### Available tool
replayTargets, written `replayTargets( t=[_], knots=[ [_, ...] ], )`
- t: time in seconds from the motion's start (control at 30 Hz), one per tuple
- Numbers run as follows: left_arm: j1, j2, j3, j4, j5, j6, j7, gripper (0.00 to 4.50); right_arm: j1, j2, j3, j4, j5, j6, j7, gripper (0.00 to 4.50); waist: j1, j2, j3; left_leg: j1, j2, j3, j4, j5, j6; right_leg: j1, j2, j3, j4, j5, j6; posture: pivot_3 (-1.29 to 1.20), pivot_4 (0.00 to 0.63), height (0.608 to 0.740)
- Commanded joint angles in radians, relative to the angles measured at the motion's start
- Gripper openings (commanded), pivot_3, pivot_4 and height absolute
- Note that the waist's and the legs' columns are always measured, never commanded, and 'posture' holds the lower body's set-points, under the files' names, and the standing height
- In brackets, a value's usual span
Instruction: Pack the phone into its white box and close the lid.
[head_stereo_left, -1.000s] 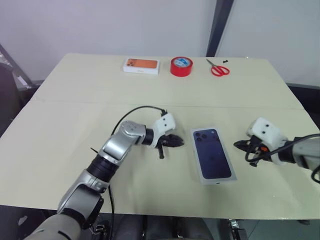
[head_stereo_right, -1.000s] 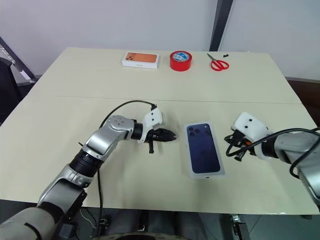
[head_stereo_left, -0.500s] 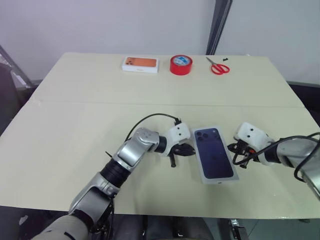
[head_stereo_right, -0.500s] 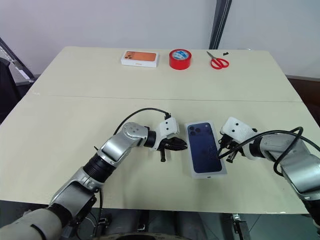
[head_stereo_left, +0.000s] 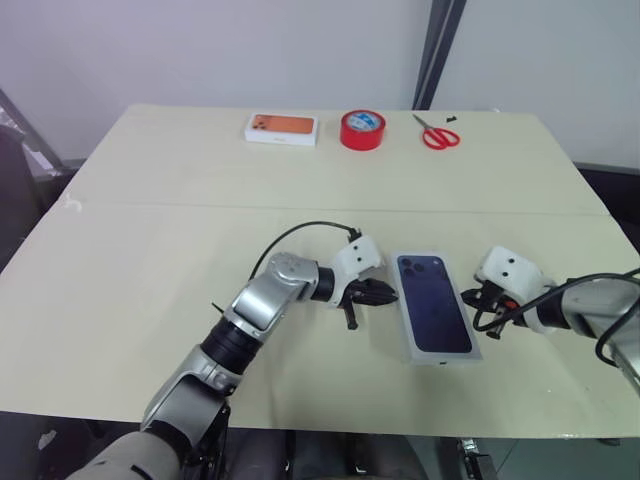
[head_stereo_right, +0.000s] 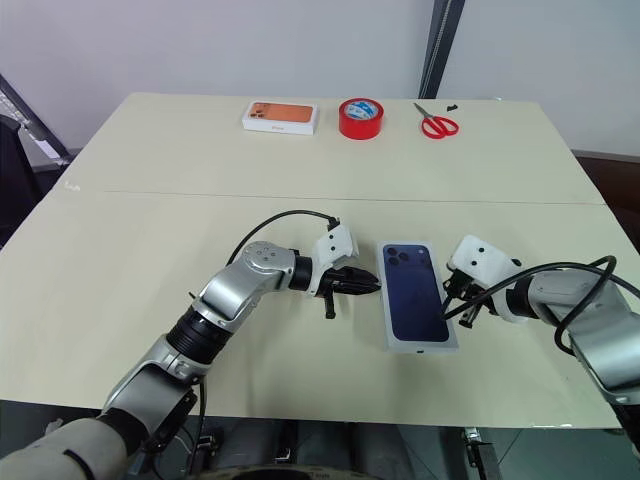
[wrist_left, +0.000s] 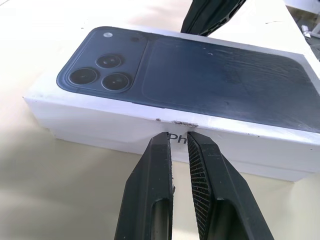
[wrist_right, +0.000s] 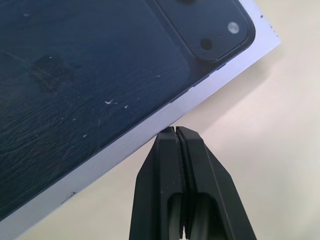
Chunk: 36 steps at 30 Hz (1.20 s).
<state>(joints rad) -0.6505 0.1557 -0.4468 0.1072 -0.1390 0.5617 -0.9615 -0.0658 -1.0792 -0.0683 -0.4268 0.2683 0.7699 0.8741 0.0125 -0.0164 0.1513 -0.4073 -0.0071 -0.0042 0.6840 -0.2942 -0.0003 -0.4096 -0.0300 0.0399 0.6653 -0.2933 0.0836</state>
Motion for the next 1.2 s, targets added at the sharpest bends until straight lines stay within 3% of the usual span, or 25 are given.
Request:
replayTargets(
  t=[0.03, 0.3, 0.43, 0.57, 0.67, 1.03, 1.2],
  knots=[
    [-0.005, -0.013, -0.025, -0.027, 0.004, -0.024, -0.001, 0.60, 0.004, -0.004, -0.012, -0.011, -0.003, -0.025, 0.010, 0.05, 0.000, 0.000, 0.000, 0.000, 0.000, 0.000, 0.000, 0.000, 0.000, 0.000, 0.000, 0.000, 0.000, 0.000, 0.000, 0.00, 0.150, 0.733],
    [-0.007, -0.005, -0.018, -0.006, 0.010, -0.029, 0.003, 0.60, 0.025, -0.008, -0.030, -0.011, -0.012, -0.037, 0.015, 0.05, 0.000, 0.000, 0.000, 0.000, 0.000, 0.000, 0.000, 0.000, 0.000, 0.000, 0.000, 0.000, 0.000, 0.000, 0.000, 0.00, 0.150, 0.733],
    [-0.013, 0.019, 0.055, -0.027, -0.045, 0.003, -0.014, 0.60, 0.063, -0.040, -0.121, -0.040, 0.014, -0.041, 0.059, 0.05, 0.000, 0.000, 0.000, 0.000, 0.000, 0.000, 0.000, 0.000, 0.000, 0.000, 0.000, 0.000, 0.000, 0.000, 0.000, 0.00, 0.150, 0.733],
    [-0.075, -0.026, 0.154, 0.012, -0.108, 0.034, 0.043, 0.60, 0.126, -0.051, -0.223, -0.097, 0.073, -0.023, 0.127, 0.05, 0.000, 0.001, 0.000, 0.000, 0.000, 0.000, 0.000, 0.000, 0.000, 0.000, 0.000, 0.000, 0.000, 0.000, 0.000, 0.00, 0.150, 0.733],
    [-0.130, -0.064, 0.133, 0.107, -0.048, -0.020, 0.101, 0.60, 0.179, -0.039, -0.266, -0.162, 0.133, 0.014, 0.162, 0.05, 0.004, 0.000, 0.000, 0.000, 0.000, 0.000, 0.000, 0.000, 0.000, 0.001, 0.000, -0.001, -0.001, 0.000, 0.001, 0.00, 0.150, 0.733],
    [-0.187, -0.111, -0.041, 0.384, 0.136, -0.149, 0.080, 0.60, 0.313, -0.032, -0.157, -0.243, 0.093, 0.026, 0.090, 0.05, 0.001, 0.000, 0.000, 0.002, -0.001, 0.000, 0.000, 0.000, 0.000, 0.003, 0.001, 0.000, 0.000, -0.001, 0.001, 0.00, 0.150, 0.733],
    [-0.185, -0.110, -0.004, 0.387, 0.135, -0.159, 0.080, 0.60, 0.333, -0.040, -0.155, -0.236, 0.071, 0.003, 0.080, 0.05, 0.001, -0.003, -0.002, 0.006, -0.001, -0.001, 0.000, 0.000, 0.001, 0.008, 0.001, 0.000, -0.001, -0.001, 0.001, 0.00, 0.150, 0.733]
  ],
)
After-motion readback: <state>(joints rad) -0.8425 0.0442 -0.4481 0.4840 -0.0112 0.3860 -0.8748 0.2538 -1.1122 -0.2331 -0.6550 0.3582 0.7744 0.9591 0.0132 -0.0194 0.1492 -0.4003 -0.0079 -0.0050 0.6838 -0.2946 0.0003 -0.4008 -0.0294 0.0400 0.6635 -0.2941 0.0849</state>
